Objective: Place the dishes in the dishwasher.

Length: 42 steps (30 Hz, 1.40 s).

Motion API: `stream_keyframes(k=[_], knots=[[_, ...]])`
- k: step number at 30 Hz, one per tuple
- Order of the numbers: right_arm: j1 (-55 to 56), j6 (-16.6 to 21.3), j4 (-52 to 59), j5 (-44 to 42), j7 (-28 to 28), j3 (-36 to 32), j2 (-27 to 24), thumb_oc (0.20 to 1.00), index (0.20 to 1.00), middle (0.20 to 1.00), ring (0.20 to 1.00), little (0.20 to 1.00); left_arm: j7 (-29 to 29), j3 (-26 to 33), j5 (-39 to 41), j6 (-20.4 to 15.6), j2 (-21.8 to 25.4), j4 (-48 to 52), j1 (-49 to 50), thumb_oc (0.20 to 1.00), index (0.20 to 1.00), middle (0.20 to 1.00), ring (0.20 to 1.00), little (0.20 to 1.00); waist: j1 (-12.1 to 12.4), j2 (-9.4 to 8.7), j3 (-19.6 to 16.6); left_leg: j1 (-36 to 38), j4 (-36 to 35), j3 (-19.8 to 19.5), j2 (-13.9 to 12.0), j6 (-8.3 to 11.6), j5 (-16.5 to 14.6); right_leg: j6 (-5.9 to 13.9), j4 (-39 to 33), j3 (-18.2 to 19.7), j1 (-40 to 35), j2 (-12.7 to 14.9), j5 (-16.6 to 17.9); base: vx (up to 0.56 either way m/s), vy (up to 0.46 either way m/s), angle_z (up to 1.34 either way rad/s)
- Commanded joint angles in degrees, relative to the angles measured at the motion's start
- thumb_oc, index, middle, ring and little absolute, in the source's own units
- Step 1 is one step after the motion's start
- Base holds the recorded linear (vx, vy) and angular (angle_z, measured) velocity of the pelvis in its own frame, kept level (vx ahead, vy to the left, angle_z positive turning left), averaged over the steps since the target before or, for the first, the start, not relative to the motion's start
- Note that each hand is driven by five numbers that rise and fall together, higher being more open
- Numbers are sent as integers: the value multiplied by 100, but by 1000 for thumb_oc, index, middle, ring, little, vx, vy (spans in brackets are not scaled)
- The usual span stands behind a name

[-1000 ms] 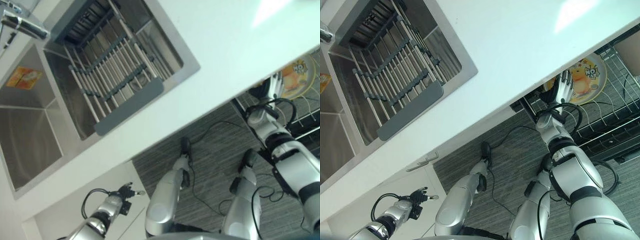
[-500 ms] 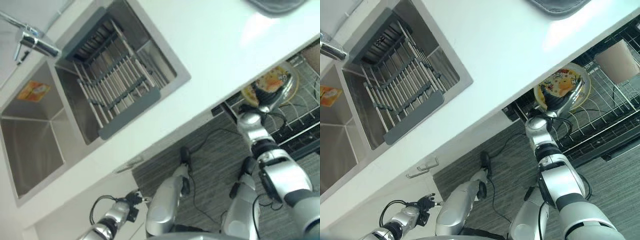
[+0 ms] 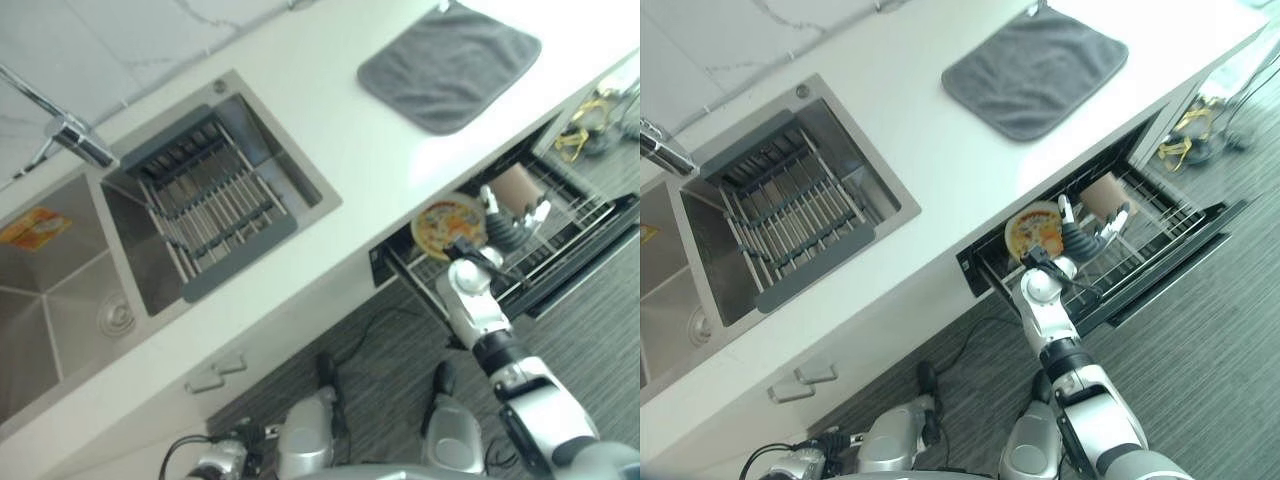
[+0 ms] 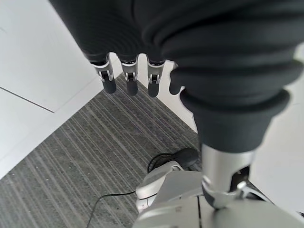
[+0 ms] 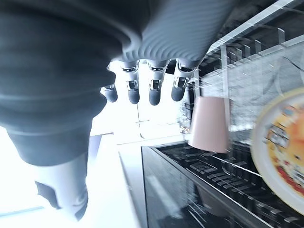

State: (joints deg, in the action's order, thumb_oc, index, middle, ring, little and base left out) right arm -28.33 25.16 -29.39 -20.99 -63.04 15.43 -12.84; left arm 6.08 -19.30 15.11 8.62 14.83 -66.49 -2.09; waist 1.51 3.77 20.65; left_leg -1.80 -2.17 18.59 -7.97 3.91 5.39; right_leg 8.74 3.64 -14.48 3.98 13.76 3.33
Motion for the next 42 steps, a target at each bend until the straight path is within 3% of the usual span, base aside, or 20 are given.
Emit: stream_keyframes(k=[1,3,4,5,9,13,16,17,19,20,24,28,31,32,35,39,40,42], knots=[[-148,-68,373,445,240,93,-194,1000,1000,1000,1000,1000,226,-81,80,-125,-170,-209,50,1000,1000,1000,1000,1000,-73,57,-16,134,496,329,-39,71,-418,-225,547,-339,-66,84,-527,97,63,-16],[152,-178,564,378,517,96,-289,1000,1000,1000,1000,1000,334,-16,-4,-203,-194,-169,131,1000,1000,1000,1000,1000,-131,-2,-143,213,496,348,-50,59,-444,-233,487,-310,-165,44,-523,117,51,-13],[425,-13,761,357,1071,62,-435,1000,1000,1000,1000,1000,434,61,75,-241,-220,-157,249,1000,1000,1000,1000,1000,-195,-66,-299,328,482,367,-51,44,-482,-234,396,-257,-305,-2,-522,229,65,-15],[854,-2,1311,916,1408,60,-610,1000,1000,1000,1000,1000,445,300,132,-149,-181,-78,299,1000,1000,1000,1000,1000,-295,-148,-509,474,450,408,-85,46,-499,-226,331,-245,-435,-60,-521,201,52,-18],[1335,-98,1989,1134,1891,-236,-1085,1000,1000,1000,1000,1000,336,579,83,-92,-133,-26,317,1000,1000,1000,1000,1000,-442,-245,-719,671,376,480,-90,33,-549,-181,129,-215,-609,-111,-457,109,-5,-13],[2263,27,2295,382,2255,-1745,-1589,1000,1000,1000,1000,1000,127,893,-181,-145,-118,-62,423,1000,1000,1000,1000,1000,-775,-427,-986,937,327,656,-4,-14,-753,-55,-215,-83,-768,-205,-283,112,-114,-23],[2534,319,2000,32,2254,-2223,-1451,1000,1000,1000,1000,1000,90,892,-258,-257,-96,-86,522,1000,1000,1000,1000,1000,-861,-447,-1026,1000,363,715,48,-56,-837,-29,-283,-21,-782,-243,-236,109,-110,-29],[2682,648,1578,-559,2108,-2542,-1221,1000,1000,1000,1000,1000,42,841,-148,-270,-22,-85,516,1000,1000,1000,1000,1000,-926,-427,-1049,1026,374,753,81,-97,-894,-20,-277,30,-773,-279,-254,79,-80,-14],[2709,686,1422,-691,2041,-2622,-1156,1000,1000,1000,1000,1000,20,820,-158,-276,-6,-102,498,1000,1000,1000,1000,1000,-930,-417,-1058,1025,375,751,87,-103,-904,-19,-262,41,-767,-288,-269,59,-64,-1],[2786,905,896,-1040,1949,-2766,-926,1000,1000,1000,1000,1000,-26,690,-255,-340,6,-141,455,1000,1000,1000,1000,1000,-917,-383,-1064,1028,369,726,109,-132,-915,-31,-204,37,-782,-305,-321,69,-90,1],[2955,1313,-146,-1723,2431,-2839,-534,1000,1000,1000,1000,1000,-43,423,-189,-281,89,10,400,1000,1000,1000,1000,1000,-817,-299,-1041,1028,411,614,143,-213,-945,-82,46,-37,-827,-327,-489,29,-84,8],[2789,1495,-1071,-3348,3382,-2580,-225,1000,1000,1000,1000,1000,-53,137,-175,-152,133,183,302,1000,1000,1000,1000,1000,-648,-196,-989,937,489,394,156,-252,-942,-202,383,-149,-825,-415,-755,-27,-74,14],[2535,1250,-1642,-4719,4438,-2499,-69,1000,1000,1000,1000,1000,-33,-27,-131,-91,111,281,216,1000,1000,1000,1000,1000,-496,-95,-935,854,614,252,187,-245,-954,-278,631,-301,-803,-389,-913,-24,-10,31],[2218,828,-2012,-5329,5121,-2347,-53,1000,1000,1000,1000,1000,-23,-185,-262,-144,88,370,167,1000,1000,1000,1000,1000,-339,35,-865,669,847,97,220,-225,-971,-368,1043,-426,-693,-327,-1129,-32,49,50],[2025,494,-2182,-5623,5495,-2233,-59,1000,1000,1000,1000,1000,46,-251,-220,-220,58,373,170,1000,1000,1000,1000,1000,-245,121,-809,475,1068,-21,252,-214,-998,-423,1392,-473,-563,-251,-1294,-13,48,49],[1656,140,-2413,-5583,5980,-1998,-101,1000,1000,1000,1000,1000,76,-288,-255,-359,-31,361,302,1000,1000,1000,1000,1000,-10,397,-730,202,1374,-276,345,-195,-991,-522,2004,-554,-400,-64,-1587,45,115,43],[1475,-57,-2419,-5440,6227,-1845,-200,1000,1000,1000,1000,1000,43,-329,-268,-396,-65,365,404,1000,1000,1000,1000,1000,92,566,-727,162,1369,-402,439,-179,-944,-551,2138,-581,-400,7,-1679,79,172,35],[1413,-110,-2393,-5367,6281,-1770,-220,1000,1000,1000,1000,1000,35,-343,-247,-423,-71,350,451,1000,1000,1000,1000,1000,122,617,-735,166,1345,-440,481,-177,-924,-551,2171,-588,-402,29,-1702,72,136,18]])
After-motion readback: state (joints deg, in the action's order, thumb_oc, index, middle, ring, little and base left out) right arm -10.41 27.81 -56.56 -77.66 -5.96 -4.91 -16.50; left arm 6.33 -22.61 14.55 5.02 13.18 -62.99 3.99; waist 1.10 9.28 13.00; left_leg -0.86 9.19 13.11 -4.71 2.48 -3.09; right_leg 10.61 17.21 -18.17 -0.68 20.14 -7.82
